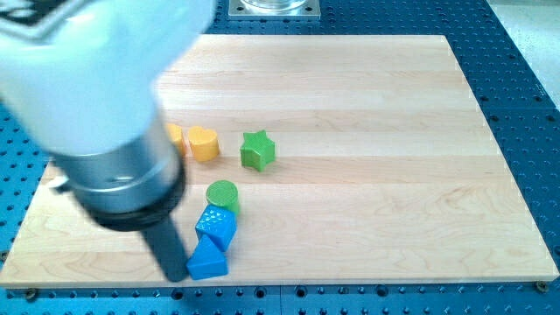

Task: Move the triangle towards the green star

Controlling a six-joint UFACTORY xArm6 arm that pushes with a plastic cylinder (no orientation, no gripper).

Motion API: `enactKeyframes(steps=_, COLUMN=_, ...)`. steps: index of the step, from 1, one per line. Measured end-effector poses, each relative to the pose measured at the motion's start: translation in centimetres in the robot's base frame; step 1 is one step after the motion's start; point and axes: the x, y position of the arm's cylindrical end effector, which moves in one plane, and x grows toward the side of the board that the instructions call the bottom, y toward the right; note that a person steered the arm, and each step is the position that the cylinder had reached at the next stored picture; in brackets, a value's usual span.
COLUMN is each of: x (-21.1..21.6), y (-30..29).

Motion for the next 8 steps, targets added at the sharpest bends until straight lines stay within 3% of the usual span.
enactKeyframes(steps=2, x=-7.1, y=9.3)
enactKeyframes(steps=4, x=-5.9, y=15.3)
enactKeyframes(steps=5, x=-1.5, y=19.4)
enactKeyframes(steps=6, x=0.5, y=17.6)
enactKeyframes(steps=8, x=0.3, y=7.3)
